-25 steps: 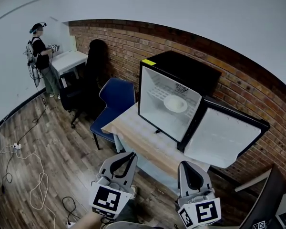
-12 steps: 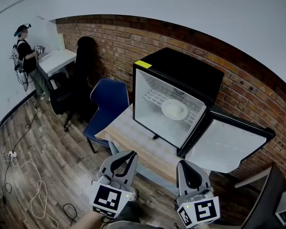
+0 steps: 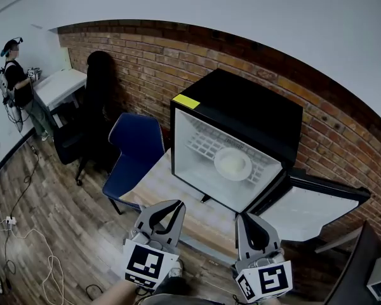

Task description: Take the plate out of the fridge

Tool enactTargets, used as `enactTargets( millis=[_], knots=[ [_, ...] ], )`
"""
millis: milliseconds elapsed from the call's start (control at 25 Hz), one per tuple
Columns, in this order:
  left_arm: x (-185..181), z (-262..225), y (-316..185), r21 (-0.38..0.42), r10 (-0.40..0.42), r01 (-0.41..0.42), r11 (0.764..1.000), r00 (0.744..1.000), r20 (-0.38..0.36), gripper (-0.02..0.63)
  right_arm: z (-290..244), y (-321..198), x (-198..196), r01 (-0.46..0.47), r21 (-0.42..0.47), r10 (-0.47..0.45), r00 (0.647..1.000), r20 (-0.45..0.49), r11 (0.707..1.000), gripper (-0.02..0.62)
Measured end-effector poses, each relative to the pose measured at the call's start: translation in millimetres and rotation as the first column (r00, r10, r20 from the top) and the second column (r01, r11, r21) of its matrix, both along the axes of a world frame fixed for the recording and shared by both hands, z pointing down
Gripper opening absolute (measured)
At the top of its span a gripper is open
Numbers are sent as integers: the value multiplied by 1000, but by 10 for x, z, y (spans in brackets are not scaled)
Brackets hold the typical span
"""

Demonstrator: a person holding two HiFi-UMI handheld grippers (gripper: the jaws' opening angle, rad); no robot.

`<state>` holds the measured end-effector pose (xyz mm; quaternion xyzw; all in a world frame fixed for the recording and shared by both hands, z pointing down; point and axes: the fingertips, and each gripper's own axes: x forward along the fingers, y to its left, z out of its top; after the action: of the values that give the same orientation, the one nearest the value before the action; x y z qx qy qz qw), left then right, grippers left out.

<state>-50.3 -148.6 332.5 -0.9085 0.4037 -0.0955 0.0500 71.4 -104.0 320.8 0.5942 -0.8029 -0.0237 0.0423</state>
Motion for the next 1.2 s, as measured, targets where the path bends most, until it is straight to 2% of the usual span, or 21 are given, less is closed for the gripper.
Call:
enactTargets(
  millis=[320, 640, 1200],
  knots=[
    [152, -36, -555, -7, 85, -85, 996, 996, -4, 21, -70, -484, 109, -85, 6, 85, 996, -4, 996, 29],
    [393, -37, -821, -2, 152, -152, 988, 988, 7, 21, -57, -675, 267, -135, 0, 135, 991, -11, 991, 29],
    [824, 125, -1004, -84, 147, -145, 986, 989, 21, 23, -11, -896, 564, -84, -4, 84, 996, 34, 996, 29]
  ],
)
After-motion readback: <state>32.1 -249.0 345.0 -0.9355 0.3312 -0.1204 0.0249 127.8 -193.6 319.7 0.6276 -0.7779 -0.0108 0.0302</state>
